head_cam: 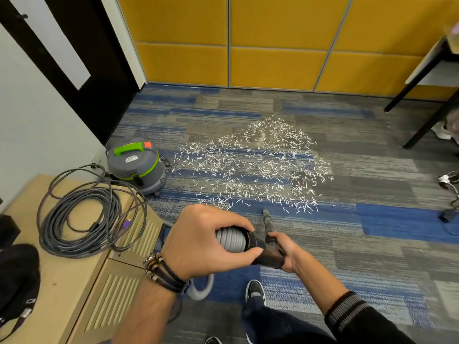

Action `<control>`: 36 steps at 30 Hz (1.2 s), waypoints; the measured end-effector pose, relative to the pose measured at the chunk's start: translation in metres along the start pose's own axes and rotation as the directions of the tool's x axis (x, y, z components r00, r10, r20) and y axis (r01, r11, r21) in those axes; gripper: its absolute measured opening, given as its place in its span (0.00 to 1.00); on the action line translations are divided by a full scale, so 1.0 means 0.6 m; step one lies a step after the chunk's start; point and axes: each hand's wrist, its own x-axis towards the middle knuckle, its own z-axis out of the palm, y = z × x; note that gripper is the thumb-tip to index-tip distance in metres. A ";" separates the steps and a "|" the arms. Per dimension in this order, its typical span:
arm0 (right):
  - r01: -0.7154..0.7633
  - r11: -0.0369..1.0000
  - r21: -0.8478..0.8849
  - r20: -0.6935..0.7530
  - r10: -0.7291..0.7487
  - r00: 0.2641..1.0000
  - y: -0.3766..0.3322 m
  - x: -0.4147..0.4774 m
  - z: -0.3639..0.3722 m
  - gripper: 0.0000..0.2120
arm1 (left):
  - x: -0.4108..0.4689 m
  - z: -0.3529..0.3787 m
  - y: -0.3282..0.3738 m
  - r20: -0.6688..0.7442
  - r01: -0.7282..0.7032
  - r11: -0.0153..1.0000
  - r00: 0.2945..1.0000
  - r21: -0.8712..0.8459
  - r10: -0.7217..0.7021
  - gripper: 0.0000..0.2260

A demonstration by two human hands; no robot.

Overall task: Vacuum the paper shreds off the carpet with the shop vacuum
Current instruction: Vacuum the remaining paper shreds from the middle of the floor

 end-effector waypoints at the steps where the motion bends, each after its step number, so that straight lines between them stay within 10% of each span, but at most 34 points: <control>1: 0.009 1.000 -0.007 -0.005 -0.009 1.000 -0.004 0.000 0.001 0.13 | -0.002 0.001 0.001 -0.007 -0.002 1.000 1.000 0.012 0.002 0.12; 19: 0.082 0.997 0.005 -0.151 -0.080 0.985 -0.040 -0.016 -0.113 0.09 | 0.038 0.076 0.005 0.053 0.054 0.998 0.997 -0.034 -0.052 0.11; 36: -0.003 0.999 0.045 0.090 -0.001 0.996 -0.059 0.016 -0.011 0.16 | 0.089 -0.018 0.018 0.009 0.012 0.999 1.000 0.040 -0.012 0.12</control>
